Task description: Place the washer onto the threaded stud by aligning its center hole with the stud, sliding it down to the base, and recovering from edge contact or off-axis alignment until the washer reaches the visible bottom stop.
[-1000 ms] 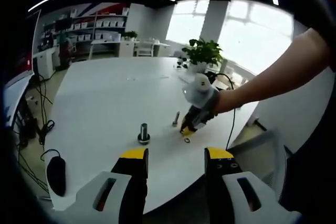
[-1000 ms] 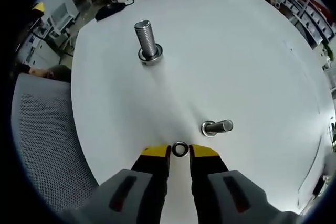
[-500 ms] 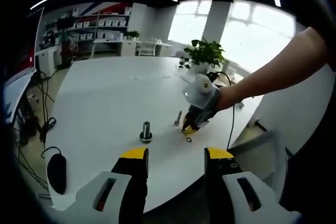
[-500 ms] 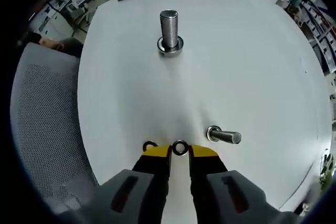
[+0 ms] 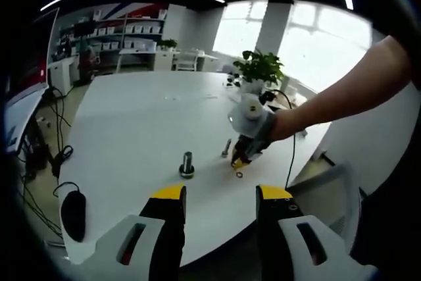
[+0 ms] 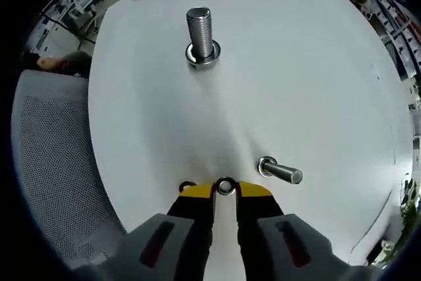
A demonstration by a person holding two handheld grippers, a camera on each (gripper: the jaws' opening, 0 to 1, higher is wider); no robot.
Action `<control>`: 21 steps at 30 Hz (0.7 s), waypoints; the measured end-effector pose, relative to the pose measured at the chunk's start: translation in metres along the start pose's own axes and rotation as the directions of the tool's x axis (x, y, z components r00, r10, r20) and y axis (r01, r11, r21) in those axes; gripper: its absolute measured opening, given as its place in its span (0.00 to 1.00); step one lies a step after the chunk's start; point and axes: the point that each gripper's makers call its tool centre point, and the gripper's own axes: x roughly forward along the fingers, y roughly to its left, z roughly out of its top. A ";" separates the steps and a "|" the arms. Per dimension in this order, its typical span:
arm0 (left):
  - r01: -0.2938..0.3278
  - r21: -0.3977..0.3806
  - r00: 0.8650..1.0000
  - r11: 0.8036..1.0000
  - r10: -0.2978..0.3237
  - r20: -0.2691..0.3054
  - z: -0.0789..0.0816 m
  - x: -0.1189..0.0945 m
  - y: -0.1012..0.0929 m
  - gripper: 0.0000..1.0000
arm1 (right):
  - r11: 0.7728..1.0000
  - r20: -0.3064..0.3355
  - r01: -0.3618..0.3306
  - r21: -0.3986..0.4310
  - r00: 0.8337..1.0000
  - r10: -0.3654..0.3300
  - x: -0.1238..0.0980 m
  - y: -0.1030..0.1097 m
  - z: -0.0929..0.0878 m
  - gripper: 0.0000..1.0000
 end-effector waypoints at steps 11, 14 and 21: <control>-0.011 0.002 1.000 1.000 0.011 0.010 0.000 -0.005 0.001 0.41 | 0.987 0.073 0.006 0.158 0.997 -0.018 -0.004 -0.006 -0.008 0.13; -0.014 -0.002 1.000 1.000 0.014 0.012 -0.001 -0.005 0.000 0.41 | 0.985 0.081 0.013 0.170 0.996 -0.027 -0.010 -0.008 -0.010 0.13; -0.008 0.001 1.000 1.000 0.008 0.014 -0.001 -0.004 -0.006 0.41 | 0.983 0.122 0.026 0.183 0.991 -0.048 -0.027 -0.014 -0.007 0.13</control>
